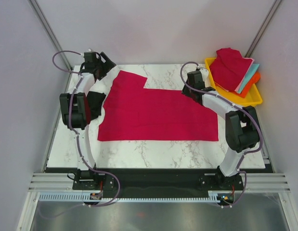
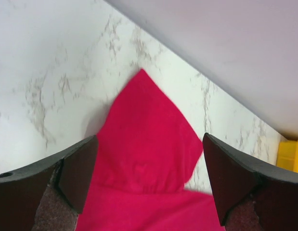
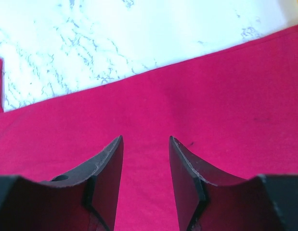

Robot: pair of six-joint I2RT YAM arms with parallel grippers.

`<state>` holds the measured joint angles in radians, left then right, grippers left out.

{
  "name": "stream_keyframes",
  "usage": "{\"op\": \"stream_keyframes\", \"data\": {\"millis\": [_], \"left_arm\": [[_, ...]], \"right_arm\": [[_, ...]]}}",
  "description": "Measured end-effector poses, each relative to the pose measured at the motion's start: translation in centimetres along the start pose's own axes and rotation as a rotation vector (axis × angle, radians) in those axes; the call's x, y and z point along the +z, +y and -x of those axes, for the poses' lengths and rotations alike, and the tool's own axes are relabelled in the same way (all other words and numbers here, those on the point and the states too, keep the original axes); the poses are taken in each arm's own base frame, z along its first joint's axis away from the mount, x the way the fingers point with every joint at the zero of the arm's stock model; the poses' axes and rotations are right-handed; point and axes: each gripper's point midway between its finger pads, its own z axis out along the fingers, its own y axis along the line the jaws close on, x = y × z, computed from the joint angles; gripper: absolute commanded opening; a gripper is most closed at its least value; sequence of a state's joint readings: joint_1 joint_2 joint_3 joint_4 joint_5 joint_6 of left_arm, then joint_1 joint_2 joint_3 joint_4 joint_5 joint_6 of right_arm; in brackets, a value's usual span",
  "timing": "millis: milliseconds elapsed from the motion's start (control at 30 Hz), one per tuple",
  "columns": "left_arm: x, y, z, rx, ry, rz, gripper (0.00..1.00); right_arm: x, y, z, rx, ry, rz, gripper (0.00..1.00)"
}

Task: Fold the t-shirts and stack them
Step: Fold the tshirt

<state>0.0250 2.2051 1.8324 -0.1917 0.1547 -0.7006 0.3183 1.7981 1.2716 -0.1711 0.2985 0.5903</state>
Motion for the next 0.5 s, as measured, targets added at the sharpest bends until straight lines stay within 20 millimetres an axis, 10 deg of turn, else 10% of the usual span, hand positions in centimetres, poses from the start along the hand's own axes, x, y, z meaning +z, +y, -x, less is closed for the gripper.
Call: {"op": "stream_keyframes", "data": {"millis": [233, 500], "left_arm": [[6.4, 0.1, 1.8, 0.015, -0.036, -0.013, 0.84], [10.0, 1.5, -3.8, 0.043, 0.037, 0.064, 0.78]], "right_arm": [[0.1, -0.6, -1.0, 0.032, 0.024, 0.016, 0.50], [-0.3, -0.3, -1.5, 0.048, 0.037, 0.039, 0.51]]}}
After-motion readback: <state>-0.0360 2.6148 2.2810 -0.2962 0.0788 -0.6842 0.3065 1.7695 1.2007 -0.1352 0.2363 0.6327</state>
